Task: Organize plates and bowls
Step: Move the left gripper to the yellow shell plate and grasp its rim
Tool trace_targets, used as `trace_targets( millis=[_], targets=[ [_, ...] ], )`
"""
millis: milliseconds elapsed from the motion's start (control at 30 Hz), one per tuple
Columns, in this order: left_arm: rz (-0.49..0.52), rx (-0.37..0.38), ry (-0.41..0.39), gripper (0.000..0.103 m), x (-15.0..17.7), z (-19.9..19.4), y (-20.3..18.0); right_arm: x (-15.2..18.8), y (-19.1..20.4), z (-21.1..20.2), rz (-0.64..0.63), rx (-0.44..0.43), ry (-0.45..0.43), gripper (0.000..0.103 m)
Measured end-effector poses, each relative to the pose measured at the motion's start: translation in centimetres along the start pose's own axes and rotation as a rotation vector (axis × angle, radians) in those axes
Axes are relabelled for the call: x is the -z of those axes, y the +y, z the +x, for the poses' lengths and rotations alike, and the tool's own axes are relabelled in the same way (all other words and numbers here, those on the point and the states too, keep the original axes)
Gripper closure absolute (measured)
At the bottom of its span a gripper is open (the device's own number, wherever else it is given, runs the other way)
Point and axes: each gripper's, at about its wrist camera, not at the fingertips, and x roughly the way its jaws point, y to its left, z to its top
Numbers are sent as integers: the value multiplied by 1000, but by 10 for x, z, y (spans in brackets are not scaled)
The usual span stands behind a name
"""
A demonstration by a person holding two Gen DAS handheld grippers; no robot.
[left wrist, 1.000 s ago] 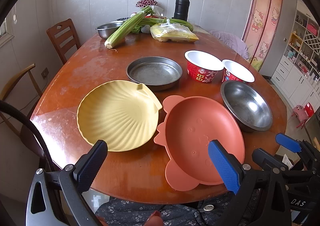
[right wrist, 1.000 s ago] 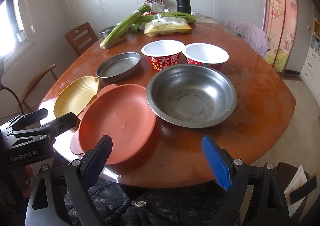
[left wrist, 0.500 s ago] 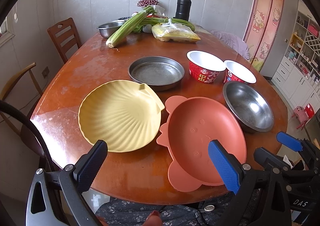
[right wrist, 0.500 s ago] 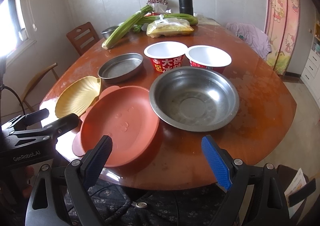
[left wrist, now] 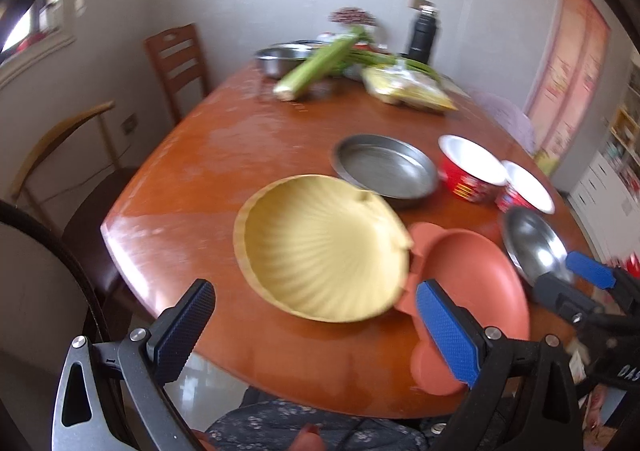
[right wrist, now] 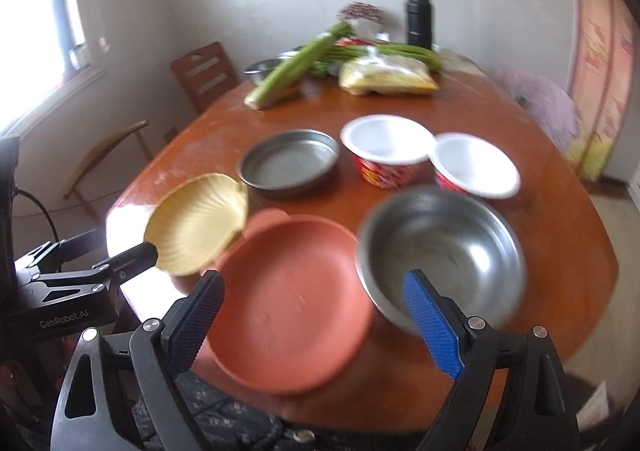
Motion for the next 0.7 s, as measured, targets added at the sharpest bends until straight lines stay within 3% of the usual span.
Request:
trace_targets(
  millis=[67, 233, 633, 700],
  targets=[
    [-31, -33, 23, 2, -2, 3, 13, -12, 8, 8, -25, -46, 4, 11],
    [-109, -29, 77, 2, -4, 21, 44, -39, 35, 43, -108, -146, 62, 11],
    [-132, -24, 209, 2, -9, 64, 51, -70, 61, 129, -205, -75, 195, 14],
    [-123, -17, 217, 3, -10, 70, 49, -72, 62, 138, -185, -93, 213, 20]
  ],
)
